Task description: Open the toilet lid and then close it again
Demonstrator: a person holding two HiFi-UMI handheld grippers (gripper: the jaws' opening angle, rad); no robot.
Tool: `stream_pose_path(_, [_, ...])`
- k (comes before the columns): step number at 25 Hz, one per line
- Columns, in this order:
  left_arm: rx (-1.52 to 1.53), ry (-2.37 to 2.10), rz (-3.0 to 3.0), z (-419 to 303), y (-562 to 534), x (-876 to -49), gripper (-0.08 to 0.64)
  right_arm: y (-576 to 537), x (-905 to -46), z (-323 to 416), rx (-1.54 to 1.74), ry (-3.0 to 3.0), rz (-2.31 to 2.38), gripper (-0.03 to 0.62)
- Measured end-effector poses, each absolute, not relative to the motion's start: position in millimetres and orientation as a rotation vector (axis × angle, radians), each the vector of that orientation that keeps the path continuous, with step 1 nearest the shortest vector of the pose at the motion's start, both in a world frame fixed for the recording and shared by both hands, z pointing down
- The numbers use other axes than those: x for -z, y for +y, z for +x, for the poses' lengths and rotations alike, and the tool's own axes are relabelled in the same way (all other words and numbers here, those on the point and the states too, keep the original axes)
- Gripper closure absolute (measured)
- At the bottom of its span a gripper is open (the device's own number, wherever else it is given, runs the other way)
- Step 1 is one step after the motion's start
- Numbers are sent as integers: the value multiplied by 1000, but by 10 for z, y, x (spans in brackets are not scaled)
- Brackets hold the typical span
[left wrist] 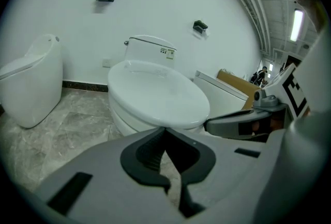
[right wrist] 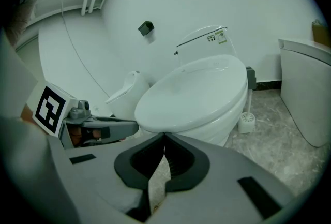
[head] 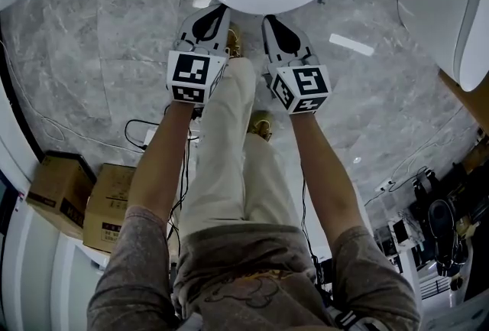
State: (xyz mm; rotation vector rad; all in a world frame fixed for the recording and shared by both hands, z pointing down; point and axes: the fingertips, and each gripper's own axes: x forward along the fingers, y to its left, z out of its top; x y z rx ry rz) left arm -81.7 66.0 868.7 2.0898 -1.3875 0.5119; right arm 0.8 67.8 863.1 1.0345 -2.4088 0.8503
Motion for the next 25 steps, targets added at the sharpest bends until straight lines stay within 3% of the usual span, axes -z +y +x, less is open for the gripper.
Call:
stream_pose_path(13, [-414, -1385, 2058, -775, 566, -8241, 551, 582, -8189, 53, -884, -2425, 1104, 566])
stream_pose_path(25, [-353, -1365, 2101, -775, 41, -6637, 551, 58, -6594, 66, -875, -2415, 1238, 566])
